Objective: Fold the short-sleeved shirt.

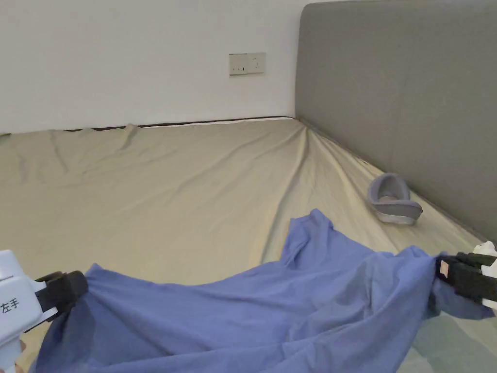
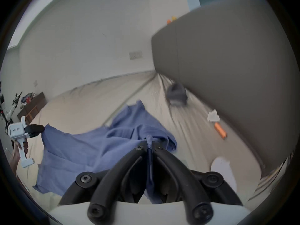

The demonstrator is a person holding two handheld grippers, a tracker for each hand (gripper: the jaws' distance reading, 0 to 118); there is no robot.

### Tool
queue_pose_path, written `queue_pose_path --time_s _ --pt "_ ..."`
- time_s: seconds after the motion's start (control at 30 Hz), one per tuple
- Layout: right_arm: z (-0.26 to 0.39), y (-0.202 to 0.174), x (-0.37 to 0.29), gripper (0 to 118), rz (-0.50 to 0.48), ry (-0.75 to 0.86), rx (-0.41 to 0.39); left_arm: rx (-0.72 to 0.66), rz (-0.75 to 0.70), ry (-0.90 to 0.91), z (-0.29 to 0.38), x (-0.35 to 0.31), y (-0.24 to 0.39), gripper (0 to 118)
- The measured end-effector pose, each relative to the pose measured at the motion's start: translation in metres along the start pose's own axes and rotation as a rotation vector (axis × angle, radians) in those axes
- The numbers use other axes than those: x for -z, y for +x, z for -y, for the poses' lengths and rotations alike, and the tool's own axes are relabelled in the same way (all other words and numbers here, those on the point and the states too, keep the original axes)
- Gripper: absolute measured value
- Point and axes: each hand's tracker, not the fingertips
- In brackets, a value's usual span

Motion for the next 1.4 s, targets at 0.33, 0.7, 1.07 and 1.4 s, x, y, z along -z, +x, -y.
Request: queue_pose_path --time_s 0.33,0.7,1.07,1.4 --pt "-0.125 -0.052 -0.098 4 -0.018 0.416 -0.134 0.144 -0.134 0.378 -0.123 -0.163 0.057 0" --pt "-0.172 -0.058 -0.157 4 0.081 0.605 -0.176 0.281 -0.497 0.541 -0.159 -0.289 0.061 0" --pt "-0.203 -0.091 -0.088 4 0.097 0.632 -0.176 0.365 -0.572 0.507 -0.179 -0.237 0.063 0" --pt "-0.271 -0.121 0.040 4 0.101 0.687 -0.127 0.398 -0.560 0.500 -0.246 -0.125 0.043 0"
